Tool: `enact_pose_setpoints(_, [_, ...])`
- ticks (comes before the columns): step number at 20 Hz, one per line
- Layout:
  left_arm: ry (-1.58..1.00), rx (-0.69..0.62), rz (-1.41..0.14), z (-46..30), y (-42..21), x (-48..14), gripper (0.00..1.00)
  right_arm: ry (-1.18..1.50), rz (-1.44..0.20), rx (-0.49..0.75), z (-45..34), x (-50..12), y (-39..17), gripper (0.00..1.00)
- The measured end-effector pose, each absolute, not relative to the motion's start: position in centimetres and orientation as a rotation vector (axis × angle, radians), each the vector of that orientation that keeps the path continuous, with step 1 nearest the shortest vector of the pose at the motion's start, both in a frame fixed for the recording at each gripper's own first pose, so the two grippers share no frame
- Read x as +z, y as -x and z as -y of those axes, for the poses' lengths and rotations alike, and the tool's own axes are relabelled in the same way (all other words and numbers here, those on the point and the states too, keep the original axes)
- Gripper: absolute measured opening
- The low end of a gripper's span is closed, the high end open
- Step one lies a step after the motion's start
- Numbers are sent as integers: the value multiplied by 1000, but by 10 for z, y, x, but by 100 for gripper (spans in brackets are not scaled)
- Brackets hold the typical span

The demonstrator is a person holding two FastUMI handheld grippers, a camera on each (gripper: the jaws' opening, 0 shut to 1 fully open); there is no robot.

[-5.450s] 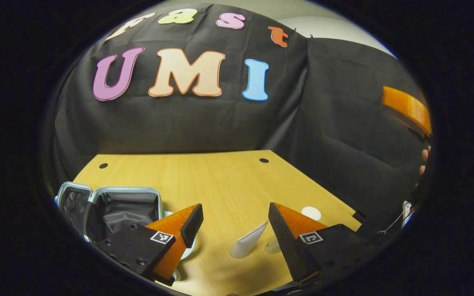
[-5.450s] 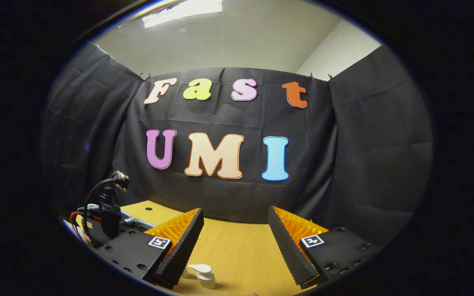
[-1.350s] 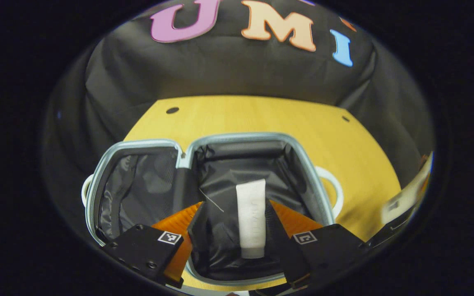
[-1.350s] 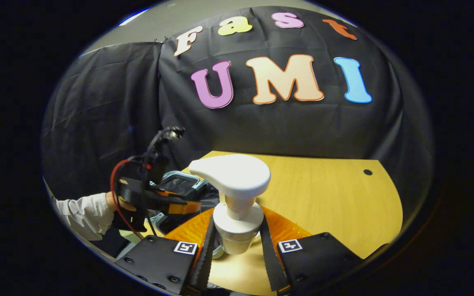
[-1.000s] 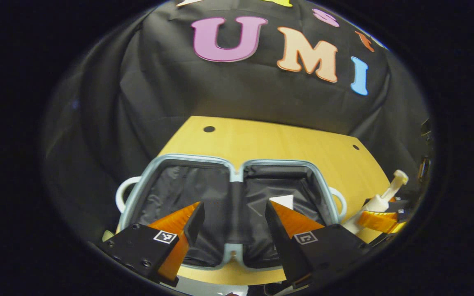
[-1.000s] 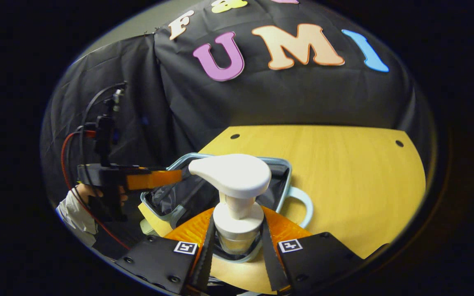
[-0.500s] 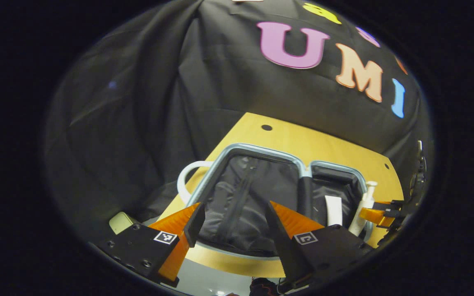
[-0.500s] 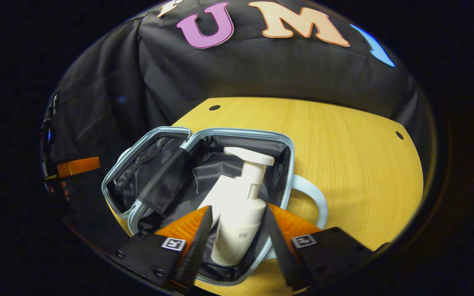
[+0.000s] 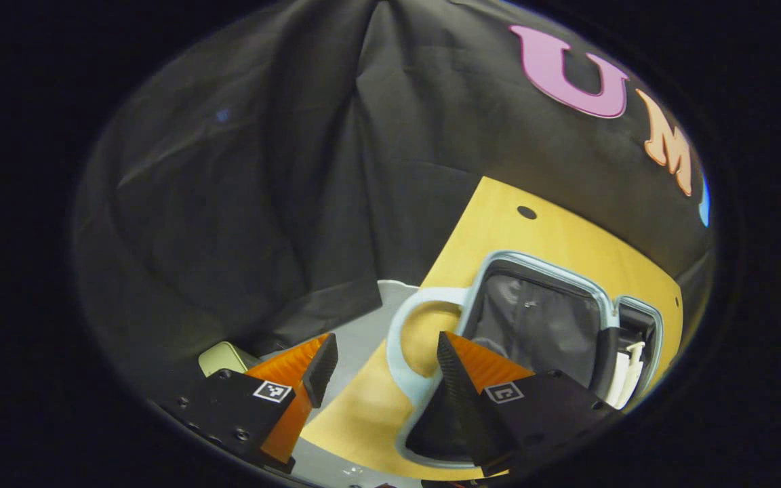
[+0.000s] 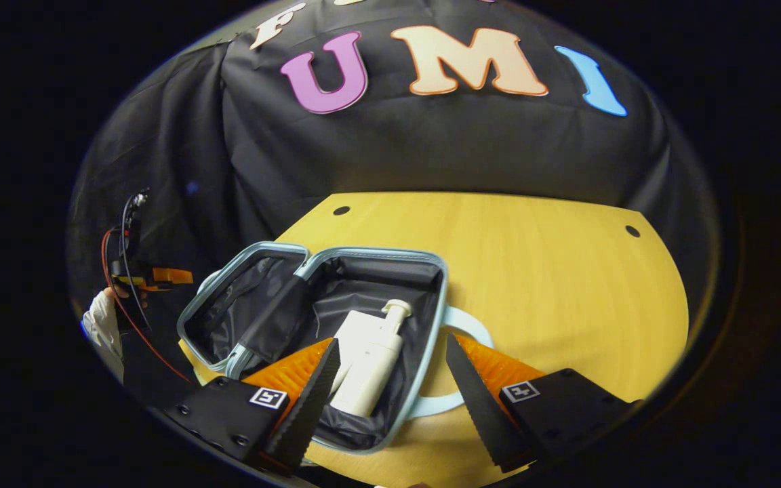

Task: First open the suitcase, pack the skin care products into it, and then close the suitcase.

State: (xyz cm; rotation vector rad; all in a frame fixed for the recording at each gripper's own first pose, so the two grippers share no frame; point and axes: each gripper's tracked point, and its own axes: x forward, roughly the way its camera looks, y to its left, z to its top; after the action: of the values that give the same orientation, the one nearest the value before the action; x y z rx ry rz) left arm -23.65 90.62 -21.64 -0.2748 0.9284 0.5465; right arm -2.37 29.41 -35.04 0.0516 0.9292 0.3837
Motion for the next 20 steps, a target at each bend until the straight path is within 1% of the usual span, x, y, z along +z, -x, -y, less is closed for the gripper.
enact_pose_setpoints(5, [326,512,-1068,-916,230,-272,87,-15,-887,266,-252,-334,11,99])
enact_pose_setpoints(7, [352,502,-1070,-927,226,-278,87,-14,-882,235,-242,-331,10,98])
enact_pose_setpoints(8, [367,502,-1074,-930,227,-280,81,-10,-878,226,-238,-330,10,94])
enact_pose_setpoints(9, [375,507,-1091,-930,227,-287,72,-6,-872,219,-235,-328,10,99])
enact_pose_setpoints(11, [424,475,-1095,-912,221,-292,39,5,-861,208,-229,-326,11,99])
enact_pose_setpoints(12, [408,470,-1090,-910,219,-288,22,7,-856,210,-228,-324,13,98])
enact_pose_setpoints(13, [384,465,-1083,-911,218,-287,13,7,-850,216,-228,-323,14,98])
enact_pose_setpoints(15, [335,487,-1073,-908,215,-272,7,7,-830,227,-228,-318,14,99])
enact_pose_setpoints(16, [297,489,-1065,-908,215,-259,2,6,-817,234,-229,-314,12,99])
enact_pose_setpoints(18, [214,481,-1005,-910,206,-224,1,3,-785,252,-229,-304,11,99])
enact_pose_setpoints(19, [190,474,-979,-907,202,-202,1,1,-769,260,-228,-300,11,95])
enact_pose_setpoints(20, [182,472,-953,-902,199,-180,3,0,-757,268,-226,-296,11,95])
